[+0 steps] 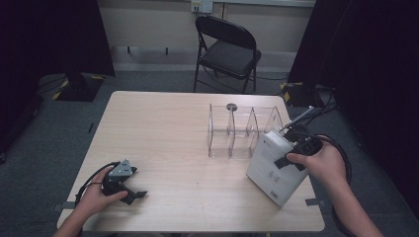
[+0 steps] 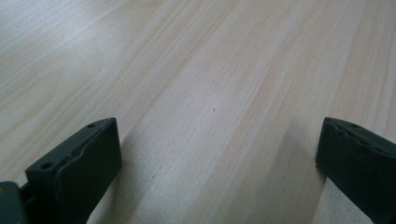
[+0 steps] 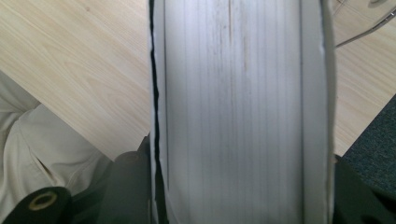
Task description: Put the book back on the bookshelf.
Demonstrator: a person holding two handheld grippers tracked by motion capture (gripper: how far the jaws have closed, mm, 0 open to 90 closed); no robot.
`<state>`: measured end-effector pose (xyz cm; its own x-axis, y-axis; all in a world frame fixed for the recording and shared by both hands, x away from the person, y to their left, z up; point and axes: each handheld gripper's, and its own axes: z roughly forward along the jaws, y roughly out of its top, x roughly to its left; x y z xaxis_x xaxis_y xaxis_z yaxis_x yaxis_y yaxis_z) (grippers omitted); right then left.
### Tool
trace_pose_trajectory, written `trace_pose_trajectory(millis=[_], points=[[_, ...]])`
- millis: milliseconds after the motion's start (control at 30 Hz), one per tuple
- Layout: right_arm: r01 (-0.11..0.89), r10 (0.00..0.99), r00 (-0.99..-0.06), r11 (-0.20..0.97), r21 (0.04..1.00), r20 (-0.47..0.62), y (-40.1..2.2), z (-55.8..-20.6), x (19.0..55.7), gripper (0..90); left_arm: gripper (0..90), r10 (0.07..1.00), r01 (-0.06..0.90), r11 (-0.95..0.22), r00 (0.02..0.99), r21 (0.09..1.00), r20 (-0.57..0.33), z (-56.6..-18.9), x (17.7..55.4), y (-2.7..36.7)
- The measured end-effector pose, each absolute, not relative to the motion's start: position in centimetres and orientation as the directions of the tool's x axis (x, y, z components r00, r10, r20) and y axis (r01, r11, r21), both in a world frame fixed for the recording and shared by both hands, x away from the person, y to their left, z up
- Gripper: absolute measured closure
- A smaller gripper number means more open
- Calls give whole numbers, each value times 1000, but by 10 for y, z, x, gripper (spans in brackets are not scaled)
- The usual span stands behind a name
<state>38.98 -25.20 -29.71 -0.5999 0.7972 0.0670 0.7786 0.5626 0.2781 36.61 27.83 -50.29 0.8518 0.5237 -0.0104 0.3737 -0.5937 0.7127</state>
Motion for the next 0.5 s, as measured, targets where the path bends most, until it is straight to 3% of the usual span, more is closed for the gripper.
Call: trace_pose_trajectory(millis=[500], points=[[801, 823, -566, 534, 271, 51, -263, -291, 398, 523, 0, 522, 371, -596, 853, 712, -8, -503, 366, 278]])
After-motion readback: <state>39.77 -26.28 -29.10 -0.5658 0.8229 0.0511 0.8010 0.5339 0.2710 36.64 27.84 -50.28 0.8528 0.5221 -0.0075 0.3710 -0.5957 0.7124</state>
